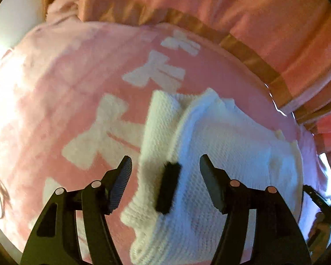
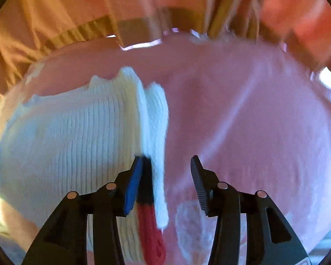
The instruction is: Fold small clothes
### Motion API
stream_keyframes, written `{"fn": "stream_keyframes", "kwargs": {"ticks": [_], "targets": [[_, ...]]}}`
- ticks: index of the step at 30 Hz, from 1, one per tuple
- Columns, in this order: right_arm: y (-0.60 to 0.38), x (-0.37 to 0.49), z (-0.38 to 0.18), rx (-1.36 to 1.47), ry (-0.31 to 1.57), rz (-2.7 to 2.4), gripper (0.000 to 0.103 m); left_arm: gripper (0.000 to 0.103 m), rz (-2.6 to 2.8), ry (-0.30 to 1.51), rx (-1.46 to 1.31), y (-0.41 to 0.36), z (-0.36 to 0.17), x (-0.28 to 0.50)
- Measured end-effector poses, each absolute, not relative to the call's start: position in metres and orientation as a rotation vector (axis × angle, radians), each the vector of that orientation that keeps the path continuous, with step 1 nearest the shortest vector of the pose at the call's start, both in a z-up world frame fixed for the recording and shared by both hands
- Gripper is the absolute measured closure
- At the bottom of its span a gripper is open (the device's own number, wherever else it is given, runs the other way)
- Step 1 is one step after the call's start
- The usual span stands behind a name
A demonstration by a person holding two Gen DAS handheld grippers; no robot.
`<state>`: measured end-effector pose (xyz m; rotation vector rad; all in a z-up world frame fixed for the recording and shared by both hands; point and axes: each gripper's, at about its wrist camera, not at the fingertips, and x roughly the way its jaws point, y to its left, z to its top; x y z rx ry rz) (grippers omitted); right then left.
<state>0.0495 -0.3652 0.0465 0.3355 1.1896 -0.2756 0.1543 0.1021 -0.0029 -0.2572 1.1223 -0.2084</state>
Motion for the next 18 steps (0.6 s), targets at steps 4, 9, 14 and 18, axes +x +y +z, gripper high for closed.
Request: {"fn": "stream_keyframes", "kwargs": {"ticks": [4, 9, 14, 18], "targets": [[-0.366, 0.038, 0.032, 0.468, 1.213, -0.154, 0.058, 0.039, -0.232, 1.131, -0.19, 0.083, -0.01, 0.146], [-0.342, 0.038, 0.053, 0.31, 1.162, -0.144, 0.091, 0.055, -0.177, 1.117, 0.0, 0.062, -0.019, 0.142], [-0.349, 0.045, 0.022, 0.236, 1.264, -0.187, 0.084, 0.053, -0.127, 1.13, 0.009, 0.068, -0.025, 0.149], [-0.34, 0.038, 0.063, 0.173, 1.124, -0.233, 0.078, 0.045, -0.122, 1.104, -0.045, 0.076, -0.012, 0.15]]}}
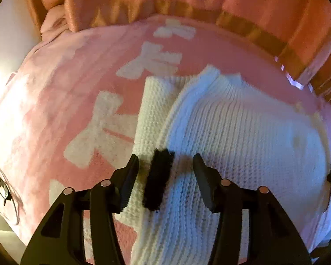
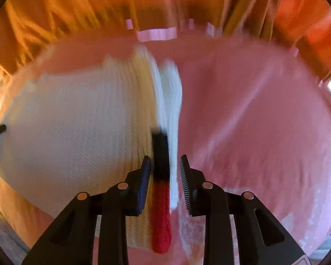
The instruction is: Fold small clothes
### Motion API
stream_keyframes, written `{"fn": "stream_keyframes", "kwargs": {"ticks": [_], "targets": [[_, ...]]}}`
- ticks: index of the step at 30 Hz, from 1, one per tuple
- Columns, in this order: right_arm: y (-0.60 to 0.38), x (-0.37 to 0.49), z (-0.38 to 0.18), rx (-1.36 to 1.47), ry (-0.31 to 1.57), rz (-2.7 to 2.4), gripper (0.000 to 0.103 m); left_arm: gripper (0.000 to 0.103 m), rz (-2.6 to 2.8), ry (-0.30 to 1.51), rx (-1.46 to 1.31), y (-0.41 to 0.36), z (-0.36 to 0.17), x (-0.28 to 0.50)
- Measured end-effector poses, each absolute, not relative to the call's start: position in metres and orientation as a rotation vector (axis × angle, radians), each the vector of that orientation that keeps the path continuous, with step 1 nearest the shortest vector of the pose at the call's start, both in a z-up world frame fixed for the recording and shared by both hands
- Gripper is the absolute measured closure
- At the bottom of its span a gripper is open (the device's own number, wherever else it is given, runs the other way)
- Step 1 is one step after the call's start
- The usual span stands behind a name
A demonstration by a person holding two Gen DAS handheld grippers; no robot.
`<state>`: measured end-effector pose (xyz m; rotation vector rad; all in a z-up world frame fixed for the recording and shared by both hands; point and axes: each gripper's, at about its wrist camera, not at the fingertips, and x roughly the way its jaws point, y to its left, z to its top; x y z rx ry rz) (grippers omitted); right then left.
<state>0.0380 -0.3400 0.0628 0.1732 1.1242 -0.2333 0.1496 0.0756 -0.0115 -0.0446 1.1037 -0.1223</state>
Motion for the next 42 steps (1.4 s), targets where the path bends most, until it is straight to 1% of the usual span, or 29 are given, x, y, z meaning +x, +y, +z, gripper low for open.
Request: {"fn": "stream_keyframes", "kwargs": {"ticks": [2, 3, 4, 5, 7, 10, 13, 14, 15, 16, 17, 18, 20, 24, 28, 31, 34, 37, 39, 41, 42], "targets": [[-0.32, 0.04, 0.086, 0.142, 1.036, -0.185, 0.077, 0.034, -0.08, 1.071, -0.052, 0.082, -0.008, 0.151], [-0.31, 0.043, 0.092, 0.155, 1.009, -0.144, 0.078, 0.034, -0.064, 1.083, -0.046, 0.083, -0.011, 0.154], [-0.3, 0.048, 0.096, 0.168, 0.998, -0.099, 0.081, 0.034, -0.055, 1.102, -0.047, 0.083, -0.016, 0.158], [-0.289, 0.054, 0.096, 0.176, 1.004, -0.051, 0.091, 0.033, -0.054, 1.129, -0.061, 0.084, -0.022, 0.161], [-0.258, 0.072, 0.088, 0.153, 1.046, 0.035, 0.102, 0.033, -0.06, 1.175, -0.126, 0.087, -0.034, 0.167], [-0.22, 0.094, 0.074, 0.097, 1.098, 0.11, 0.103, 0.032, -0.081, 1.198, -0.225, 0.091, -0.038, 0.172], [-0.194, 0.113, 0.061, 0.103, 1.135, 0.161, 0.103, 0.032, -0.113, 1.242, -0.341, 0.096, -0.044, 0.174], [-0.188, 0.12, 0.054, 0.113, 1.156, 0.178, 0.103, 0.036, -0.114, 1.246, -0.362, 0.097, -0.044, 0.174], [-0.186, 0.124, 0.048, 0.109, 1.173, 0.179, 0.103, 0.049, -0.126, 1.246, -0.38, 0.097, -0.043, 0.174], [-0.179, 0.129, 0.042, 0.094, 1.194, 0.175, 0.103, 0.056, -0.147, 1.247, -0.403, 0.098, -0.041, 0.174], [-0.176, 0.128, 0.038, 0.08, 1.215, 0.169, 0.103, 0.071, -0.165, 1.247, -0.428, 0.098, -0.038, 0.173], [-0.175, 0.128, 0.029, 0.068, 1.236, 0.16, 0.103, 0.078, -0.18, 1.243, -0.444, 0.097, -0.034, 0.171], [-0.173, 0.126, 0.024, 0.058, 1.226, 0.163, 0.103, 0.08, -0.218, 1.216, -0.47, 0.095, -0.021, 0.167], [-0.173, 0.123, 0.024, 0.051, 1.229, 0.172, 0.103, 0.082, -0.363, 1.116, -0.492, 0.077, 0.03, 0.154], [-0.18, 0.124, 0.024, 0.088, 1.235, 0.186, 0.103, 0.082, -0.505, 1.019, -0.473, 0.038, 0.077, 0.139], [-0.187, 0.124, 0.023, 0.135, 1.233, 0.201, 0.103, 0.082, -0.588, 0.987, -0.445, 0.003, 0.096, 0.129], [-0.2, 0.122, 0.022, 0.23, 1.219, 0.234, 0.103, 0.082, -0.64, 1.007, -0.429, -0.024, 0.099, 0.125], [-0.225, 0.114, 0.028, 0.342, 1.227, 0.243, 0.103, 0.082, -0.654, 1.059, -0.409, -0.056, 0.087, 0.124], [-0.249, 0.102, 0.042, 0.33, 1.211, 0.179, 0.103, 0.082, -0.653, 1.087, -0.369, -0.08, 0.08, 0.124], [-0.275, 0.091, 0.054, 0.331, 1.185, 0.113, 0.095, 0.082, -0.645, 1.103, -0.318, -0.104, 0.071, 0.12], [-0.296, 0.082, 0.059, 0.361, 1.173, 0.077, 0.094, 0.082, -0.646, 1.112, -0.288, -0.116, 0.065, 0.119]]}}
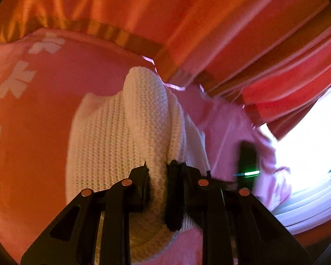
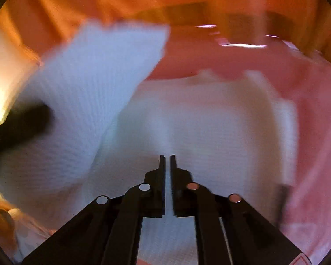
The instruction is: Fold small clothes
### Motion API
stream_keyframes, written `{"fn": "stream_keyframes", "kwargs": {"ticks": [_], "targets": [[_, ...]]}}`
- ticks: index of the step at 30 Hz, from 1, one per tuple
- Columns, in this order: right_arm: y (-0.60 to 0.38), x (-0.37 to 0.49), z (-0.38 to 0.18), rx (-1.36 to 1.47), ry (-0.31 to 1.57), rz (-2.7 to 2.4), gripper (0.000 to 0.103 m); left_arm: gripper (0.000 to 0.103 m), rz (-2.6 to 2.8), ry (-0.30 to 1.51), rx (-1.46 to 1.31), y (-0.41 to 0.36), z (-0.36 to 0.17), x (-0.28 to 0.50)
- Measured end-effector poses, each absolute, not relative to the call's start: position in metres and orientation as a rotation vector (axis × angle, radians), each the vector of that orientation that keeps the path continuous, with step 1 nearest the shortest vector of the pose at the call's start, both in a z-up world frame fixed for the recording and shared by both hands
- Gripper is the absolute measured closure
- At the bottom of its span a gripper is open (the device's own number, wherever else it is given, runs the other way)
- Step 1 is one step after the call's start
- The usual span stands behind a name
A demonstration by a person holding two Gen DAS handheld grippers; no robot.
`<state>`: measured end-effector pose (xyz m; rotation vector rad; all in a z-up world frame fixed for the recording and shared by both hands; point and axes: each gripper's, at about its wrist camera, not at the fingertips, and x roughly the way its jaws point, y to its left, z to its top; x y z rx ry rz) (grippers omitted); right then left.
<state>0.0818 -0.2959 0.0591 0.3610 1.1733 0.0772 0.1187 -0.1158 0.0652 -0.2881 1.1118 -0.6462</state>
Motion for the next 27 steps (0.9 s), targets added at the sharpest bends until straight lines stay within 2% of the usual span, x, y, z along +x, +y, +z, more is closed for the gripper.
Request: {"fn": "stream_keyframes", "kwargs": {"ticks": [2, 7, 9, 10, 12, 14, 17, 21, 25, 26, 27], "targets": [[-0.323, 0.066, 0.063, 0.411, 1.165, 0.039, 0.094, 0.079, -0.64, 1.136, -0.239, -0.138, 0.048, 0.116], [-0.362, 0.027, 0.066, 0.455, 1.165, -0.028, 0.094, 0.055, -0.651, 1.174, -0.224, -0.165, 0.012, 0.105], [-0.369, 0.021, 0.072, 0.467, 1.147, -0.023, 0.093, 0.038, -0.658, 1.115, -0.174, -0.158, 0.026, 0.094], [-0.371, 0.018, 0.077, 0.472, 1.13, -0.015, 0.092, 0.034, -0.657, 1.067, -0.157, -0.151, 0.036, 0.088], [-0.372, 0.016, 0.086, 0.499, 1.099, 0.003, 0.082, 0.015, -0.657, 0.933, -0.145, -0.128, 0.064, 0.074], [-0.367, 0.018, 0.094, 0.548, 1.073, 0.053, 0.056, 0.014, -0.614, 0.862, -0.152, -0.106, 0.081, 0.07], [-0.353, 0.029, 0.101, 0.59, 1.064, 0.136, 0.038, 0.012, -0.485, 0.817, -0.115, -0.08, 0.086, 0.069], [-0.328, 0.048, 0.093, 0.651, 1.109, 0.194, 0.036, 0.012, -0.35, 0.836, 0.032, -0.074, 0.067, 0.074], [-0.306, 0.067, 0.072, 0.653, 1.19, 0.183, 0.036, 0.012, -0.377, 0.848, 0.028, -0.066, 0.065, 0.078], [-0.3, 0.071, 0.068, 0.651, 1.201, 0.181, 0.039, 0.012, -0.386, 0.847, 0.023, -0.067, 0.064, 0.078], [-0.295, 0.074, 0.064, 0.652, 1.208, 0.184, 0.048, 0.012, -0.401, 0.845, 0.024, -0.068, 0.064, 0.078]]}}
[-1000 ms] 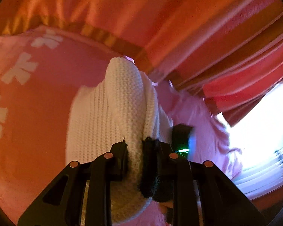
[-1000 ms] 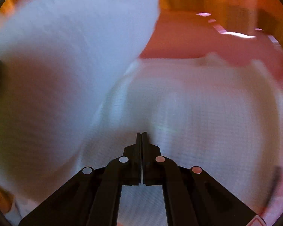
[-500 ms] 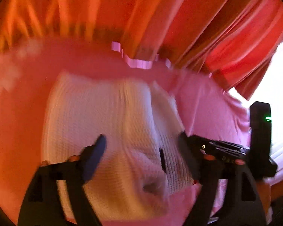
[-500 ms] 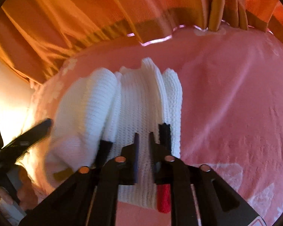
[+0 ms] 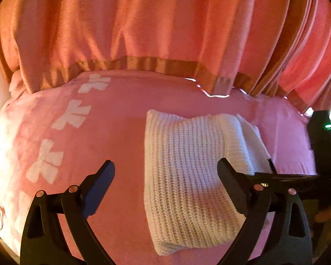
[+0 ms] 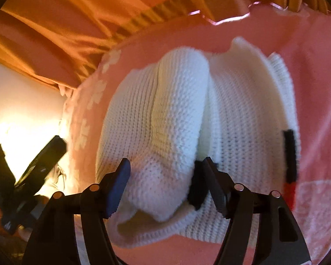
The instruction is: Fold small clothes
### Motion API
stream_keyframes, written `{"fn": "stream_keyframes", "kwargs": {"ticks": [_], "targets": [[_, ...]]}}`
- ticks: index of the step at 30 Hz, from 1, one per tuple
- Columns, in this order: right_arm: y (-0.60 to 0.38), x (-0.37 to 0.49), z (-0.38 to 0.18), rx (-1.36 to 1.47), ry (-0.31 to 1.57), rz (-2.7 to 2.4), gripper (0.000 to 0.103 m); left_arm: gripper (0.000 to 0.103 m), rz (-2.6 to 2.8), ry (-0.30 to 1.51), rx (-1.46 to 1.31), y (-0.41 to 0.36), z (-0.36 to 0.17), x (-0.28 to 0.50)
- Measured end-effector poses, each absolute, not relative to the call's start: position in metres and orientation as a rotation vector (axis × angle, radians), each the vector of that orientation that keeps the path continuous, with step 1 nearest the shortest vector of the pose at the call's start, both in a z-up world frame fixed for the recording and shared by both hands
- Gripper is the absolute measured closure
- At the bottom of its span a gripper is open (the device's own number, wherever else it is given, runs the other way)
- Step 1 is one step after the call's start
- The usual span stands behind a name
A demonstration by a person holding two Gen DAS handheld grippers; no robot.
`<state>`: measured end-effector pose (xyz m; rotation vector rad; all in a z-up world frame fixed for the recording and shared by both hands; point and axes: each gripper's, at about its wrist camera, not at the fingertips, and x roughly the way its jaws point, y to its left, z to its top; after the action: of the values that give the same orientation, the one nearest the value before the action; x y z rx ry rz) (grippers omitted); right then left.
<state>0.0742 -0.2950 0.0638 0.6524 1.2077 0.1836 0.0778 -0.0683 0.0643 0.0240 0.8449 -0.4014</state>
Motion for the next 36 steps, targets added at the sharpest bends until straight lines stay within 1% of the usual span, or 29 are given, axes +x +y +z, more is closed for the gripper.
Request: {"fn": "stream_keyframes", "kwargs": {"ticks": [1, 2, 4, 7, 9, 10, 11, 12, 14, 15, 16, 17, 19, 22, 26, 27, 28, 29, 31, 33, 36], "targets": [[-0.29, 0.077, 0.06, 0.659, 1.21, 0.192, 0.079, 0.012, -0.406, 0.841, 0.034, -0.07, 0.064, 0.077], [-0.289, 0.078, 0.059, 0.652, 1.211, 0.188, 0.088, 0.012, -0.411, 0.836, 0.043, -0.069, 0.065, 0.073], [-0.291, 0.08, 0.078, 0.594, 1.143, 0.173, 0.091, 0.012, -0.416, 0.831, 0.064, -0.071, 0.066, 0.071], [-0.299, 0.072, 0.125, 0.504, 0.998, 0.171, 0.093, 0.012, -0.441, 0.845, 0.048, -0.073, 0.067, 0.07], [-0.313, 0.064, 0.128, 0.422, 0.98, 0.094, 0.093, 0.012, -0.454, 0.858, 0.045, -0.075, 0.065, 0.07], [-0.322, 0.065, 0.112, 0.433, 1.035, 0.068, 0.092, 0.012, -0.455, 0.867, 0.055, -0.078, 0.061, 0.07], [-0.331, 0.067, 0.089, 0.48, 1.115, 0.051, 0.087, 0.012, -0.452, 0.879, 0.07, -0.082, 0.057, 0.07], [-0.337, 0.067, 0.07, 0.513, 1.172, 0.02, 0.086, 0.012, -0.45, 0.888, 0.081, -0.084, 0.054, 0.07], [-0.342, 0.066, 0.053, 0.542, 1.223, -0.015, 0.085, 0.012, -0.451, 0.91, 0.104, -0.09, 0.048, 0.069], [-0.342, 0.064, 0.055, 0.567, 1.206, 0.014, 0.085, 0.012, -0.454, 0.915, 0.108, -0.091, 0.046, 0.068], [-0.341, 0.061, 0.06, 0.589, 1.179, 0.046, 0.079, 0.012, -0.46, 0.917, 0.111, -0.092, 0.046, 0.067], [-0.34, 0.058, 0.066, 0.602, 1.154, 0.073, 0.059, 0.012, -0.464, 0.914, 0.115, -0.094, 0.046, 0.065], [-0.335, 0.052, 0.075, 0.601, 1.101, 0.103, 0.037, 0.012, -0.459, 0.902, 0.124, -0.096, 0.046, 0.064], [-0.326, 0.053, 0.069, 0.63, 1.124, 0.154, 0.036, 0.012, -0.45, 0.908, 0.137, -0.097, 0.043, 0.064], [-0.307, 0.065, 0.04, 0.694, 1.22, 0.188, 0.036, 0.012, -0.448, 0.928, 0.122, -0.094, 0.041, 0.067], [-0.302, 0.066, 0.037, 0.69, 1.227, 0.188, 0.038, 0.012, -0.448, 0.934, 0.111, -0.092, 0.042, 0.069], [-0.298, 0.067, 0.037, 0.682, 1.22, 0.184, 0.058, 0.012, -0.448, 0.937, 0.101, -0.091, 0.042, 0.07], [-0.294, 0.069, 0.038, 0.667, 1.21, 0.19, 0.081, 0.012, -0.45, 0.941, 0.083, -0.088, 0.044, 0.072], [-0.293, 0.067, 0.056, 0.627, 1.163, 0.193, 0.084, 0.012, -0.454, 0.943, 0.06, -0.083, 0.046, 0.074], [-0.294, 0.064, 0.098, 0.538, 1.04, 0.204, 0.085, 0.012, -0.453, 0.937, 0.039, -0.078, 0.05, 0.076], [-0.314, 0.052, 0.135, 0.494, 0.935, 0.192, 0.085, 0.012, -0.457, 0.93, 0.018, -0.074, 0.054, 0.077]]}}
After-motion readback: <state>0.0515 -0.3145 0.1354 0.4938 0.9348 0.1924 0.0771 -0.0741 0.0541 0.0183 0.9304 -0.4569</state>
